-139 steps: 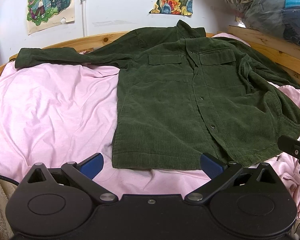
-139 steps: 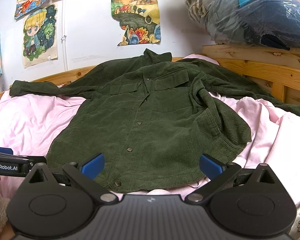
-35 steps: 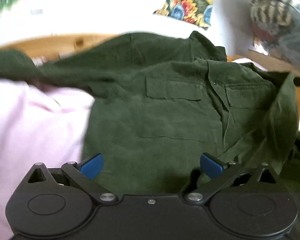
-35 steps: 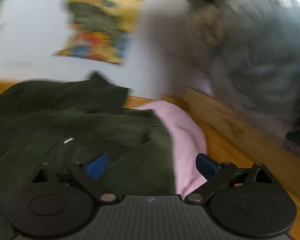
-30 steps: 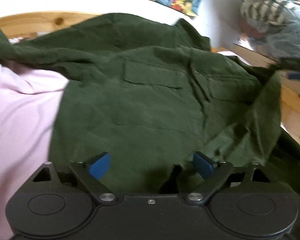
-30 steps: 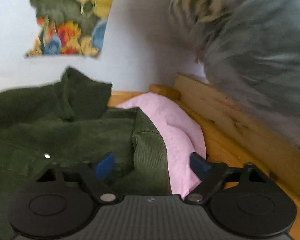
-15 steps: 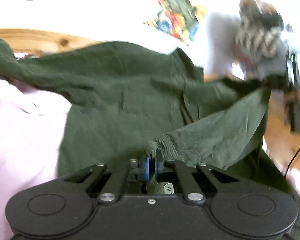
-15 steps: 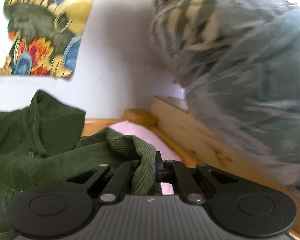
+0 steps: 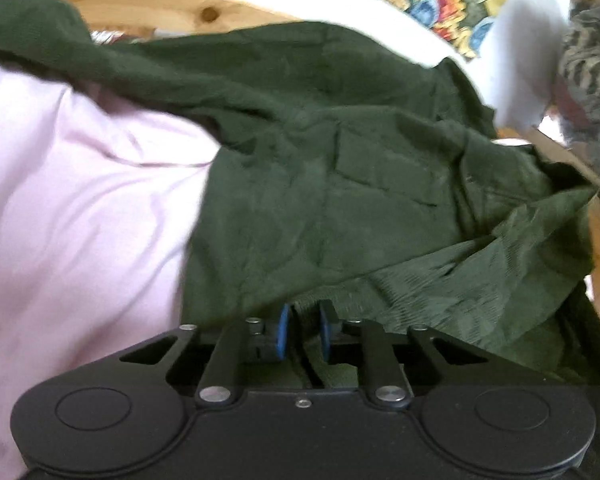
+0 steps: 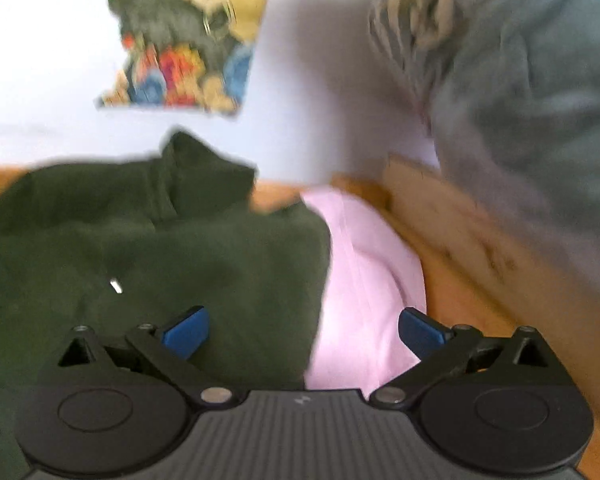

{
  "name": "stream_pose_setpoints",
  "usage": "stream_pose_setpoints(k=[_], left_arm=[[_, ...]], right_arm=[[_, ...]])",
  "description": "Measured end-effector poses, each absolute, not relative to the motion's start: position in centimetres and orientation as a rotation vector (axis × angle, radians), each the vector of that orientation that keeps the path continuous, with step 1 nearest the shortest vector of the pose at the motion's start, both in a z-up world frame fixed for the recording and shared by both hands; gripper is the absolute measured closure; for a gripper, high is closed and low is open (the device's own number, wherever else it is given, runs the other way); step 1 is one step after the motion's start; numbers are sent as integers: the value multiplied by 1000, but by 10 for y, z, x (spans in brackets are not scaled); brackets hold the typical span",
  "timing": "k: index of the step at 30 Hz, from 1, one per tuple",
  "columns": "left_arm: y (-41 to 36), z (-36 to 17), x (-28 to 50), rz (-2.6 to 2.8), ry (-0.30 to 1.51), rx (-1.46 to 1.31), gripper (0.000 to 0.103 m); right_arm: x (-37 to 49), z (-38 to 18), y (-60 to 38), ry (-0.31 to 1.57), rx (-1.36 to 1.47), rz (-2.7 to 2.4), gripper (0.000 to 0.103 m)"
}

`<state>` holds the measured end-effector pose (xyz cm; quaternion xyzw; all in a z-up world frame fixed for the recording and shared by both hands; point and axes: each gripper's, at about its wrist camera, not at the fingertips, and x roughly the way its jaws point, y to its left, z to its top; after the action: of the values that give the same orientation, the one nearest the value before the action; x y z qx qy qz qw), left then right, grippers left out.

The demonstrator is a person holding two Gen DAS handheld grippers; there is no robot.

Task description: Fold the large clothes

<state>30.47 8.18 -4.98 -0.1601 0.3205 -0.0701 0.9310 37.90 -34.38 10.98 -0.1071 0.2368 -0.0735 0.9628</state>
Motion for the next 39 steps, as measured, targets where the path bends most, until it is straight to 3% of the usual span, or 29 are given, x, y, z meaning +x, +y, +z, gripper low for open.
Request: stream_pose_setpoints(k=[7, 11, 15, 17, 22, 24, 26, 30, 32, 34, 38, 39], left_arm=[[81, -51, 300, -124, 657, -292, 93], [76, -55, 303, -106, 668, -258, 94], [75, -57, 304, -111, 665, -235, 94], [77, -56, 305, -116, 670, -247, 93], [84, -54, 307, -116, 687, -298, 90], [85, -54, 306, -112, 693, -304, 90], [83, -54, 306, -104, 693, -289, 92], [76, -55, 303, -82, 689, -234, 98], [75, -56, 302, -80, 687, -215, 99], [74, -56, 303, -80, 684, -207, 100], [78, -56, 303, -89, 681, -232, 103], [80, -55, 302, -90, 679, -251, 103]], right_arm=[[445, 92, -331, 438, -115, -314, 5], [484, 75, -347, 562, -97, -501, 4], [450, 94, -354, 480, 43, -412, 6], [424, 99, -358, 468, 59, -354, 0], [361, 80, -368, 532, 17, -226, 1], [346, 67, -370, 565, 7, -201, 7], [340, 60, -371, 567, 45, -181, 26], [337, 53, -381, 502, 225, -172, 49], [342, 50, -378, 511, 237, -160, 81], [344, 53, -373, 531, 229, -144, 89], [320, 69, -362, 487, 134, -171, 95], [312, 67, -366, 472, 136, -186, 102]])
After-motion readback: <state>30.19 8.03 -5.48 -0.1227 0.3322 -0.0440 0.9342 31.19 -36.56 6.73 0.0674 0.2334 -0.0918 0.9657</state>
